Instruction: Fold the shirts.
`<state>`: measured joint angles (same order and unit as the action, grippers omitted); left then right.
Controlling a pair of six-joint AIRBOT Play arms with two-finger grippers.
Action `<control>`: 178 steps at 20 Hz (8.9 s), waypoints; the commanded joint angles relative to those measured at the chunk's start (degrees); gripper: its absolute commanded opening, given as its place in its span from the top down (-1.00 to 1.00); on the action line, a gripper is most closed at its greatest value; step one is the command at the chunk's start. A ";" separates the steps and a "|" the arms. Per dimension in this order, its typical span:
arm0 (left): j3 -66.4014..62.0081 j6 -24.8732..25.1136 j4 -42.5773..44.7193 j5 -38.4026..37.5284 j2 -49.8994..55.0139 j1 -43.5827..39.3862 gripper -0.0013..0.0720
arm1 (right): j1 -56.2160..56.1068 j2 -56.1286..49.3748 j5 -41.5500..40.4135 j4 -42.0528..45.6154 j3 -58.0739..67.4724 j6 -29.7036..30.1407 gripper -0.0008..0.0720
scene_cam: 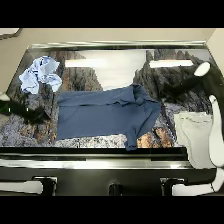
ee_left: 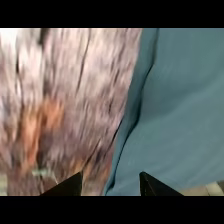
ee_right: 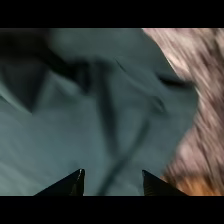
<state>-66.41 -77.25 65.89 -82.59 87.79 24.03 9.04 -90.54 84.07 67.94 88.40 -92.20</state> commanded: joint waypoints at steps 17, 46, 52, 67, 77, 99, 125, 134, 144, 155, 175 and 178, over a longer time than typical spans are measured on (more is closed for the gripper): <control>24.17 9.84 -12.96 13.73 -6.49 0.24 0.90 | 1.90 9.38 -16.55 -13.33 -38.34 5.64 -0.28; -46.45 -7.48 -7.58 26.71 -45.92 0.55 0.90 | -1.79 51.54 -38.29 14.43 15.91 8.02 0.86; -46.21 -7.39 -5.62 17.92 -40.33 0.55 0.90 | -1.79 47.98 -28.74 16.26 15.91 3.82 0.86; -34.86 -2.47 -2.05 10.71 19.34 -4.94 0.90 | -8.46 -17.81 -33.53 -4.33 15.32 -4.26 0.87; -38.47 1.29 -0.44 -8.26 21.81 -3.96 0.90 | -3.30 -14.08 -2.25 -2.38 14.60 0.24 0.86; -11.21 -4.24 10.19 -12.79 6.56 1.01 -0.20 | 2.49 -0.13 4.83 4.09 -7.21 1.03 -0.07; 17.27 2.99 0.94 5.60 -2.91 5.53 0.90 | 2.43 22.34 -14.88 -20.50 -59.69 13.40 -0.26; 17.27 4.00 1.01 5.62 -2.89 5.57 0.90 | -5.68 18.82 -24.59 -24.00 -62.29 13.33 0.60; 2.27 5.16 -7.69 3.19 -4.44 4.52 0.91 | 0.44 23.28 -15.45 -18.16 -39.32 10.05 0.87; -30.69 -7.48 -7.67 2.91 20.63 -2.40 0.91 | -2.10 -15.69 -22.08 -23.71 1.79 9.18 0.87; -40.65 -7.21 -4.02 -3.52 15.10 2.84 -0.83 | 9.53 -20.33 -2.51 -12.79 6.14 7.63 -0.93; -40.65 -7.17 -4.04 -3.48 11.85 0.83 -0.83 | 6.49 -23.78 -4.87 -23.15 6.16 8.66 -0.93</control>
<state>-106.72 -84.44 61.76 -86.06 102.89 26.02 17.15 -111.28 78.04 52.64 94.48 -84.71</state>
